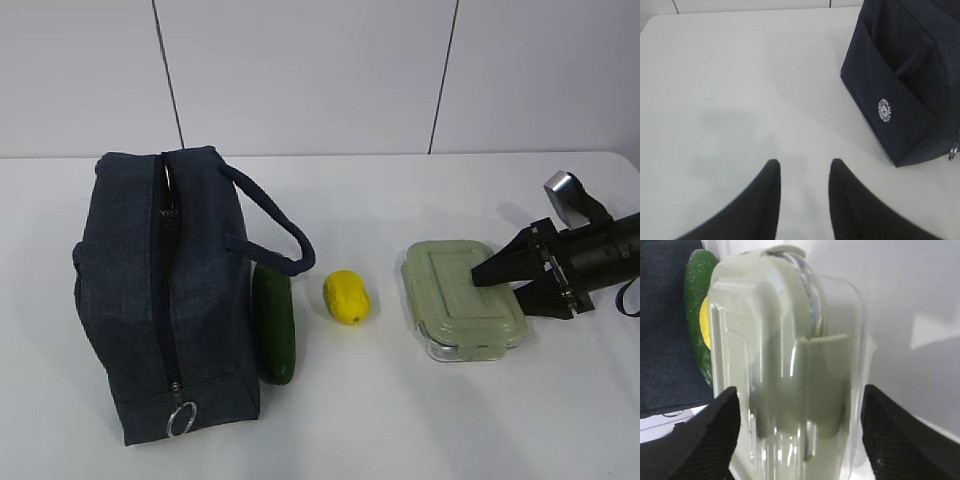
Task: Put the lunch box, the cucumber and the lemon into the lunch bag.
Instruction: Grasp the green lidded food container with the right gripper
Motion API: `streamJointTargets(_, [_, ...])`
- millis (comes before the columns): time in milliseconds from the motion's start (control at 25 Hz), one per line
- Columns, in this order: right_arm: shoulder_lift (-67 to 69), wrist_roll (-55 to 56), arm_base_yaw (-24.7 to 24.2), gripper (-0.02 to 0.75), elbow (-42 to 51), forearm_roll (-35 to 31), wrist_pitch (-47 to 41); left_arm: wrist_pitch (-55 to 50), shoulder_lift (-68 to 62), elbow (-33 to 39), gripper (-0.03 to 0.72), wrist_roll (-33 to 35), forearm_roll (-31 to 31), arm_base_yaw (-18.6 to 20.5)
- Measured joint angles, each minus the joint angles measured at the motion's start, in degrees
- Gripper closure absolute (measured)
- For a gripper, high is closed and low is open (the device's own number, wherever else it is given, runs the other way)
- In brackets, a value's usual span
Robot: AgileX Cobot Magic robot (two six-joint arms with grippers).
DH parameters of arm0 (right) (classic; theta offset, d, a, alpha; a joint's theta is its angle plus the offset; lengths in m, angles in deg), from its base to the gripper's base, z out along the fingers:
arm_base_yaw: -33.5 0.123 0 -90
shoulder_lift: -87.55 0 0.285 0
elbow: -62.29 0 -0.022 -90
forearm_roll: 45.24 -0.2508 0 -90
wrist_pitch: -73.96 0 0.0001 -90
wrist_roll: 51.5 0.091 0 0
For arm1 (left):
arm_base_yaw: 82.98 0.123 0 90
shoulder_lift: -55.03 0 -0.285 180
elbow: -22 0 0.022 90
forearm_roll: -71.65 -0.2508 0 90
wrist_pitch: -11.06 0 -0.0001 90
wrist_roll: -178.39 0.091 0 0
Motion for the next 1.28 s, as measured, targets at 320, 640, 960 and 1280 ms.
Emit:
streamJointTargets(320, [0.0, 0.07, 0.0, 0.192, 0.0, 0.0, 0.0, 0.0, 0.0, 0.0, 0.45, 0.0, 0.0, 0.0])
streamJointTargets(640, [0.0, 0.07, 0.0, 0.192, 0.0, 0.0, 0.0, 0.0, 0.0, 0.0, 0.45, 0.0, 0.0, 0.0])
streamJointTargets(960, [0.0, 0.12, 0.0, 0.192, 0.0, -0.09, 0.0, 0.0, 0.0, 0.0, 0.45, 0.0, 0.0, 0.0])
streamJointTargets(1280, [0.0, 0.12, 0.0, 0.192, 0.0, -0.09, 0.0, 0.0, 0.0, 0.0, 0.449, 0.0, 0.0, 0.0])
